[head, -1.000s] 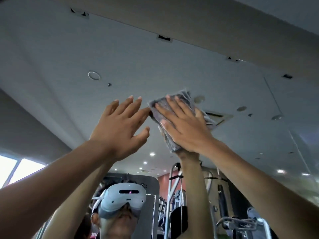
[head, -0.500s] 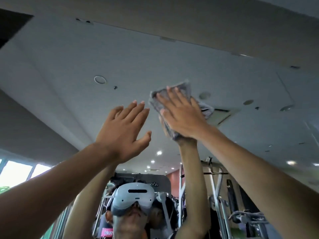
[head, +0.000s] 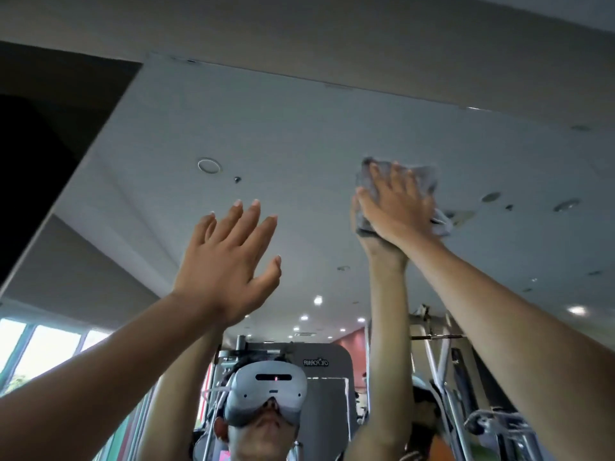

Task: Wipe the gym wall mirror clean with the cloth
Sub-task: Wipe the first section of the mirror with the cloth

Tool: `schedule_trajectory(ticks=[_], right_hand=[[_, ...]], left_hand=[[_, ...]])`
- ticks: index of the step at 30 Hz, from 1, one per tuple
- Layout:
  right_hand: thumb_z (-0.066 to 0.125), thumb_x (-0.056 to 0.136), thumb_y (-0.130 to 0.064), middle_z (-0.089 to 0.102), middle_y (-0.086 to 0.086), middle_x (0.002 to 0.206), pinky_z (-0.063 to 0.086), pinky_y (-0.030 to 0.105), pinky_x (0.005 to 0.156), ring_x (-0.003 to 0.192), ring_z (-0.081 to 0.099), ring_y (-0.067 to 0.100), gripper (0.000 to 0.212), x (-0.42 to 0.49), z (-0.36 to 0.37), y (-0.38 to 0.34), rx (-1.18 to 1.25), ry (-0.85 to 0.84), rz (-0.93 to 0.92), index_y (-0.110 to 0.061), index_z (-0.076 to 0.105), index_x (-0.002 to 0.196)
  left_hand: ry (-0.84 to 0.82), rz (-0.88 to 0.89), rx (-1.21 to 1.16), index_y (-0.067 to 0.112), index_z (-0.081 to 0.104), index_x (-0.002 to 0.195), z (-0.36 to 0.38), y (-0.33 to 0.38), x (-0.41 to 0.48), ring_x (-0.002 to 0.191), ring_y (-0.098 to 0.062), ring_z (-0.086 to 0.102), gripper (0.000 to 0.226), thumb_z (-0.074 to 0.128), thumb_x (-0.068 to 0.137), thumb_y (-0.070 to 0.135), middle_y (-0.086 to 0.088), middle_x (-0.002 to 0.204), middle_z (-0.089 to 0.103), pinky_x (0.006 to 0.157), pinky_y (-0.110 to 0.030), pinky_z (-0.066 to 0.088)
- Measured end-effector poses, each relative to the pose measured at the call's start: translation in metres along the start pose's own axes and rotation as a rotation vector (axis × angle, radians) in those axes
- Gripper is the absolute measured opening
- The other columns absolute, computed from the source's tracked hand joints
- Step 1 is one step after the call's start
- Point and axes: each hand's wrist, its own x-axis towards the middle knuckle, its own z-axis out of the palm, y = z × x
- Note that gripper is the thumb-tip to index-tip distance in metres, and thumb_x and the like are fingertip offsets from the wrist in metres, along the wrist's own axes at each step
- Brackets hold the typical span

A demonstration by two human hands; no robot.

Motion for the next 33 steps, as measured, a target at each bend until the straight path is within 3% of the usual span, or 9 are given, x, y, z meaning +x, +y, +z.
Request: schedule_trajectory(ticks=[4, 8, 10, 13, 17, 23, 26, 29, 33], right_hand=[[0.02, 0.104, -0.054, -0.007, -0.009, 0.167, -0.002, 0.051, 0.12, 0.153, -0.007, 0.016, 0.056, -0.04, 0.008, -0.074, -0.018, -0.028, -0.358, -0.044, 0.001, 0.157], [0.011, 0.098, -0.061, -0.007, -0.015, 0.165, -0.002, 0.045, 0.119, 0.152, -0.009, 0.009, 0.057, -0.086, 0.01, -0.054, -0.001, -0.044, -0.54, -0.05, 0.001, 0.154], [0.003, 0.091, -0.065, -0.006, -0.017, 0.164, -0.004, 0.041, 0.117, 0.152, -0.008, 0.008, 0.061, -0.09, 0.006, -0.031, -0.005, -0.048, -0.543, -0.051, 0.001, 0.151], [0.002, 0.089, -0.066, -0.003, -0.012, 0.165, -0.001, 0.05, 0.121, 0.153, -0.002, 0.014, 0.066, -0.06, 0.002, -0.016, -0.054, -0.021, -0.381, -0.048, 0.004, 0.153], [0.02, 0.101, -0.055, 0.002, -0.006, 0.168, 0.002, 0.058, 0.121, 0.154, 0.0, 0.022, 0.059, -0.008, 0.005, -0.066, -0.032, 0.005, -0.098, -0.041, 0.009, 0.158], [0.022, 0.103, -0.055, -0.003, -0.007, 0.167, -0.001, 0.059, 0.12, 0.154, -0.005, 0.018, 0.058, -0.033, 0.014, -0.151, -0.032, -0.017, -0.389, -0.042, 0.007, 0.157], [0.02, 0.103, -0.057, -0.007, -0.01, 0.167, -0.003, 0.059, 0.12, 0.153, -0.009, 0.015, 0.057, -0.061, 0.017, -0.154, -0.04, -0.037, -0.554, -0.047, 0.004, 0.156], [0.005, 0.093, -0.065, -0.005, -0.014, 0.165, -0.004, 0.057, 0.121, 0.153, -0.008, 0.011, 0.062, -0.074, 0.014, -0.13, -0.055, -0.051, -0.676, -0.051, 0.001, 0.153], [0.01, 0.092, -0.062, 0.006, -0.012, 0.167, 0.005, 0.056, 0.121, 0.154, 0.003, 0.016, 0.064, -0.05, 0.013, -0.127, -0.015, 0.023, -0.401, -0.05, 0.012, 0.154]], left_hand=[[0.013, -0.018, -0.018, 0.031, 0.023, 0.158, 0.002, -0.008, -0.004, 0.155, -0.018, 0.005, 0.076, 0.015, 0.089, 0.062, 0.002, 0.167, 0.014, 0.122, -0.044, 0.003], [0.02, -0.022, -0.032, 0.028, 0.021, 0.159, 0.001, -0.012, -0.008, 0.155, -0.017, 0.004, 0.08, 0.011, 0.088, 0.063, 0.001, 0.167, 0.012, 0.121, -0.042, 0.002], [0.016, 0.003, -0.013, 0.026, 0.023, 0.159, -0.001, -0.016, -0.008, 0.155, -0.019, 0.008, 0.08, 0.012, 0.088, 0.062, -0.002, 0.167, 0.015, 0.12, -0.042, 0.005], [0.005, 0.07, 0.031, 0.02, 0.037, 0.154, -0.004, -0.025, -0.008, 0.151, -0.025, 0.024, 0.076, 0.021, 0.09, 0.059, -0.007, 0.162, 0.031, 0.116, -0.045, 0.016], [-0.003, 0.063, 0.02, 0.023, 0.033, 0.155, -0.008, -0.039, -0.015, 0.153, -0.024, 0.019, 0.076, 0.019, 0.09, 0.059, -0.005, 0.164, 0.026, 0.117, -0.043, 0.011], [0.002, -0.045, 0.013, 0.027, 0.022, 0.158, -0.018, -0.07, -0.038, 0.155, -0.019, 0.006, 0.077, 0.014, 0.089, 0.061, 0.0, 0.167, 0.014, 0.122, -0.044, 0.006], [0.009, -0.072, 0.021, 0.025, 0.033, 0.154, -0.023, -0.086, -0.054, 0.154, -0.021, 0.014, 0.072, 0.022, 0.091, 0.059, -0.003, 0.165, 0.025, 0.121, -0.047, 0.014], [-0.001, -0.114, 0.029, 0.026, 0.033, 0.154, -0.028, -0.104, -0.071, 0.154, -0.021, 0.014, 0.071, 0.022, 0.091, 0.058, -0.003, 0.165, 0.025, 0.121, -0.048, 0.014], [-0.033, -0.124, 0.06, 0.032, 0.022, 0.159, -0.032, -0.123, -0.086, 0.155, -0.017, 0.004, 0.072, 0.016, 0.092, 0.06, 0.001, 0.167, 0.013, 0.121, -0.043, 0.003]])
